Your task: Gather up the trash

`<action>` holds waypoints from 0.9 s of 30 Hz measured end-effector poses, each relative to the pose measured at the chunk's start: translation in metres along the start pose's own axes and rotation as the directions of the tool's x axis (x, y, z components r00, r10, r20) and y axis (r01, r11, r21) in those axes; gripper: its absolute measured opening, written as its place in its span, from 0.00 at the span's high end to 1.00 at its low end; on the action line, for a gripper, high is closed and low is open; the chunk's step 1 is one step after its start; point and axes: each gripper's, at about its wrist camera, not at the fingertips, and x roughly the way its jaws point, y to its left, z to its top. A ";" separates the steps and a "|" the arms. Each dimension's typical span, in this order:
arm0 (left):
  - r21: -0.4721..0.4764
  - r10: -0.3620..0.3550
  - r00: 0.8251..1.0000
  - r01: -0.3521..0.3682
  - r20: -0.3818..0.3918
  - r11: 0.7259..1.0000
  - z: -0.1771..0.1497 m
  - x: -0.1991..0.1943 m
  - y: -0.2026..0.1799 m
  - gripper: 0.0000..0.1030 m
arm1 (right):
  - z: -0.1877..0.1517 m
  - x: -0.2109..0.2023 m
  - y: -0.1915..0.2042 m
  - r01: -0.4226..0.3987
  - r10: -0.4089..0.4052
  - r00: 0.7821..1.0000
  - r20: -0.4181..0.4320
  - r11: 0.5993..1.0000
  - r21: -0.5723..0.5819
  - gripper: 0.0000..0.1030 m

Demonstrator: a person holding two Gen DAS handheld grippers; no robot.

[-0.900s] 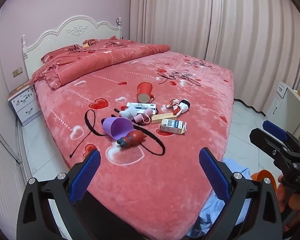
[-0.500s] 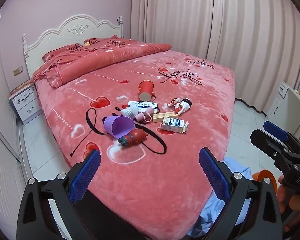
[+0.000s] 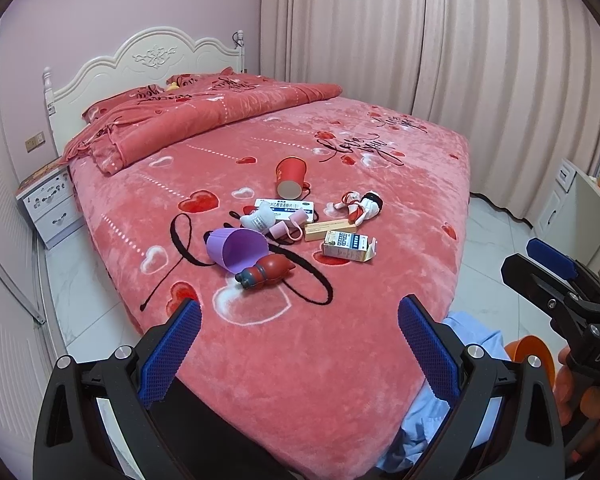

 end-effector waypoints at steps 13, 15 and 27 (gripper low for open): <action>0.003 0.000 1.000 0.000 -0.004 1.000 -0.001 0.000 0.000 0.06 | 0.000 0.004 -0.002 -0.005 0.005 1.000 -0.005 1.000 0.008 0.04; 0.005 0.002 1.000 -0.002 -0.005 1.000 -0.001 0.000 0.000 0.06 | 0.000 0.004 -0.002 -0.005 0.005 1.000 -0.007 1.000 0.008 0.04; 0.016 0.005 1.000 -0.004 -0.017 1.000 -0.001 0.000 0.001 0.06 | -0.001 0.004 -0.002 -0.006 0.006 1.000 -0.008 1.000 0.011 0.04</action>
